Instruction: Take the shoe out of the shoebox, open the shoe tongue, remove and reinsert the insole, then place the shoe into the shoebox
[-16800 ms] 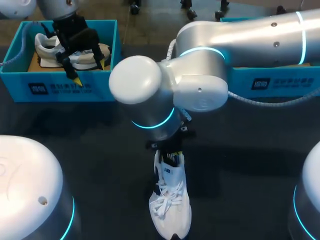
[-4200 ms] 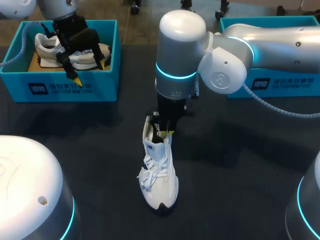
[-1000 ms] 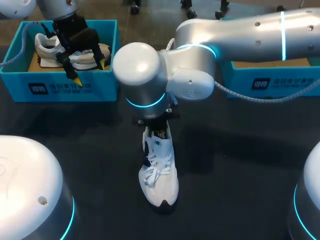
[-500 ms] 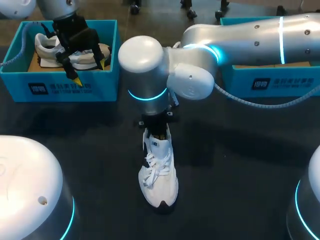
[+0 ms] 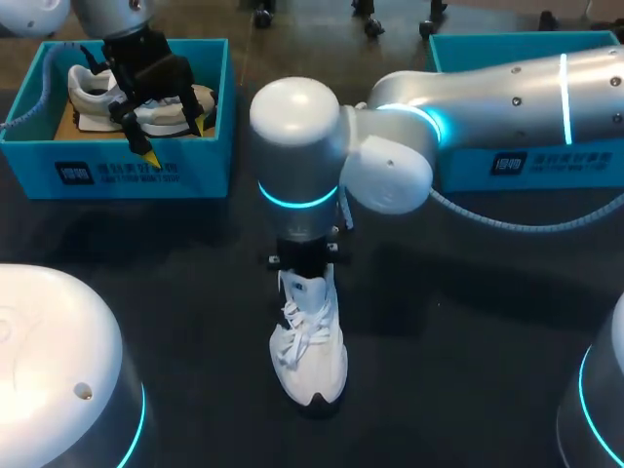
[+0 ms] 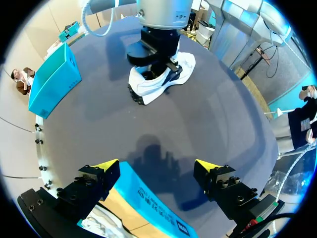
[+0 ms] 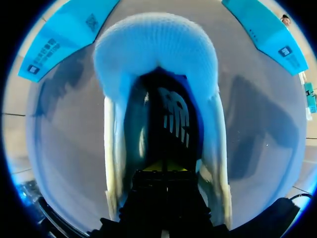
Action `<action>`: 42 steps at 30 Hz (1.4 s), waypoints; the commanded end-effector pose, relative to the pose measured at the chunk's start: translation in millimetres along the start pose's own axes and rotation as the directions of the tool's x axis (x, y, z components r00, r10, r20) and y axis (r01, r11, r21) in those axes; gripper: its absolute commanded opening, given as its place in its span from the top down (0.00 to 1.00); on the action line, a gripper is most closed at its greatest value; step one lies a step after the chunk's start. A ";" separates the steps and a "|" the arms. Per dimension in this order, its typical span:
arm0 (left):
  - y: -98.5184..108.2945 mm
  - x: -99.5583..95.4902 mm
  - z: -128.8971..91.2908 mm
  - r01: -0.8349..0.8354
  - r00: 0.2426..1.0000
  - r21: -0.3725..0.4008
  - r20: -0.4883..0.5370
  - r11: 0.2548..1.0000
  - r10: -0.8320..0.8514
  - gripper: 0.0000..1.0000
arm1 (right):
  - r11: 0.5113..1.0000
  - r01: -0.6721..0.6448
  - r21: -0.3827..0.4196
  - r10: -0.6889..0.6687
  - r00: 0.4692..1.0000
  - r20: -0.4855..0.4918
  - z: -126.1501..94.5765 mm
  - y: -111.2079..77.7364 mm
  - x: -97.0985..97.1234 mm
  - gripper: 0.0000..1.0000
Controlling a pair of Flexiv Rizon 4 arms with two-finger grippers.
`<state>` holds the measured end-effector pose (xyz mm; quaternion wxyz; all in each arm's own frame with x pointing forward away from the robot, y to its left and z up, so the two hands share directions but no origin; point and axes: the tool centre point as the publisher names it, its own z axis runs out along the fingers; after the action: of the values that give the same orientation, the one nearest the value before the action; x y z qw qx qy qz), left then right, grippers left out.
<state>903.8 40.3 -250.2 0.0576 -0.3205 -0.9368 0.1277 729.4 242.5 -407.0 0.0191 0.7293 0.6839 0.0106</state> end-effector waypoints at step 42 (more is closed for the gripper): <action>0.1 0.4 -0.5 0.000 1.000 -0.003 -0.001 1.000 0.000 0.00 | 0.999 -0.021 0.034 0.021 1.000 0.011 27.4 -33.6 -0.6 1.00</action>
<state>903.8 40.3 -250.2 0.0576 -0.3205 -0.9368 0.1278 704.4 246.0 -408.9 -0.0015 0.7342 0.6788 -0.0106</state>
